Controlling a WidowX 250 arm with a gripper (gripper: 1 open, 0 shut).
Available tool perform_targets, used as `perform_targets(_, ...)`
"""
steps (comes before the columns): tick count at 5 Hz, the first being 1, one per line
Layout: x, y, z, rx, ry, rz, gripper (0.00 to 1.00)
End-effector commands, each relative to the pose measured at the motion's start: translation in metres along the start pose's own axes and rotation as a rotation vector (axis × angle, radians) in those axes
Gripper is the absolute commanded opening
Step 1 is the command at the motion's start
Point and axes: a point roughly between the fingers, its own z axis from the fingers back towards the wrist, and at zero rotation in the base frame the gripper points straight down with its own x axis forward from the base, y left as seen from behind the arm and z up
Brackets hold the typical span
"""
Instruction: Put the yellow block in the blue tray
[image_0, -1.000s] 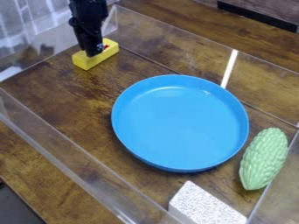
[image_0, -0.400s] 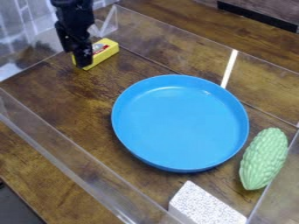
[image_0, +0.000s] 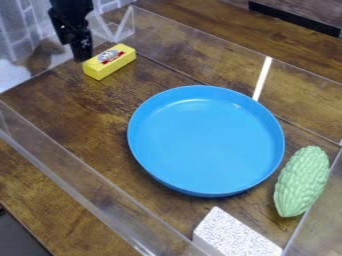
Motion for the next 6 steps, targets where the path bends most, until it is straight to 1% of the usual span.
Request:
perform_targets(1, 0.019, -0.006, 0.035, 0.074, -0.073, -0.014, 1.00)
perform_targets(2, 0.020, -0.003, 0.029, 0.075, -0.083, -0.036, 1.00)
perform_targets(3, 0.018, 0.002, 0.025, 0.072, -0.086, -0.053, 1.00)
perform_targets(4, 0.013, 0.005, 0.022, 0.076, -0.084, -0.038, 1.00)
perform_targets(6, 0.016, 0.004, -0.011, 0.043, -0.113, -0.156, 1.00)
